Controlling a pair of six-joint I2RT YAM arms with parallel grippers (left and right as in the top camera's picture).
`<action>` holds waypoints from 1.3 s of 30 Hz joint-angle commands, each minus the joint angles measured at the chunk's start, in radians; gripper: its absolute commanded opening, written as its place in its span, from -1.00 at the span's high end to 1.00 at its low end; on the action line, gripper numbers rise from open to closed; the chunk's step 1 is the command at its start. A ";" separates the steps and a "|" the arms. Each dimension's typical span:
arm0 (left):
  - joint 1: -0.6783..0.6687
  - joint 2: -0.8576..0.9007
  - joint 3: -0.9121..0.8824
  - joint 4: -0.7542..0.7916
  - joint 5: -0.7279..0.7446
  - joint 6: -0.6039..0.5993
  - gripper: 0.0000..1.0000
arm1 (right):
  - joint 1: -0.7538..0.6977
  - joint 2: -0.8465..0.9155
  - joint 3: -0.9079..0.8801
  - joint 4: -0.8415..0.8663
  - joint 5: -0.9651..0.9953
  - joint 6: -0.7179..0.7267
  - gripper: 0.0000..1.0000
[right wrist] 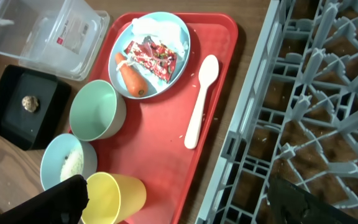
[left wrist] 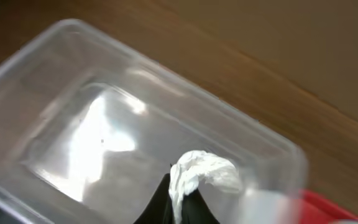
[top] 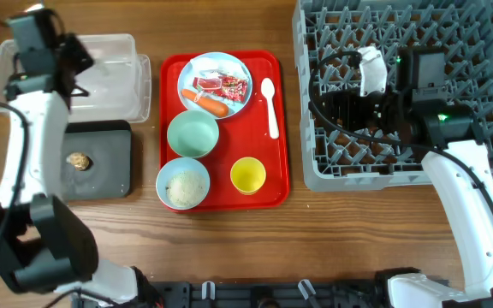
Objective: Sort waste into correct bins and load items into the dishwasher rack
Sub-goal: 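Drop the red wrapper into the clear plastic bin with left gripper, then grasp the white tissue from the plate and drop it in the bin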
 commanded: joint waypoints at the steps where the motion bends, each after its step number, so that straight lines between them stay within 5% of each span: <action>1: 0.109 0.098 -0.001 0.016 -0.011 -0.072 -0.10 | 0.002 0.002 0.016 0.000 0.002 -0.013 -0.90; 2: 0.129 0.117 -0.001 0.022 0.027 -0.079 -1.00 | 0.002 0.002 0.016 -0.001 0.002 -0.013 -0.90; 6: 0.135 0.092 0.021 0.049 0.105 -0.079 -1.00 | 0.002 0.002 0.016 0.000 0.002 -0.013 -0.90; 11: 0.011 -0.016 0.060 0.047 0.645 0.105 -0.99 | 0.002 0.002 0.016 0.000 0.002 -0.013 -0.90; 15: -0.204 0.037 0.060 -0.018 0.551 0.274 -1.00 | 0.002 0.002 0.016 0.003 0.001 -0.013 -0.90; 20: -0.438 0.227 0.060 0.054 0.315 0.288 -1.00 | 0.002 0.002 0.016 -0.002 0.002 -0.013 -0.90; 31: -0.506 0.497 0.060 0.241 0.256 0.264 -1.00 | 0.002 0.002 0.016 -0.008 0.002 -0.014 -0.90; 34: -0.510 0.529 0.060 0.240 0.259 0.264 -0.52 | 0.002 0.002 0.016 -0.008 0.002 -0.014 -0.90; 36: -0.512 0.531 0.060 0.237 0.260 0.264 0.54 | 0.002 0.002 0.016 -0.009 0.002 -0.014 -0.90; 37: -0.512 0.531 0.060 0.238 0.260 0.263 0.90 | 0.002 0.002 0.016 -0.009 0.002 -0.014 -0.90; 39: -0.512 0.531 0.060 0.241 0.261 0.259 0.92 | 0.002 0.002 0.016 -0.009 0.002 -0.014 -0.90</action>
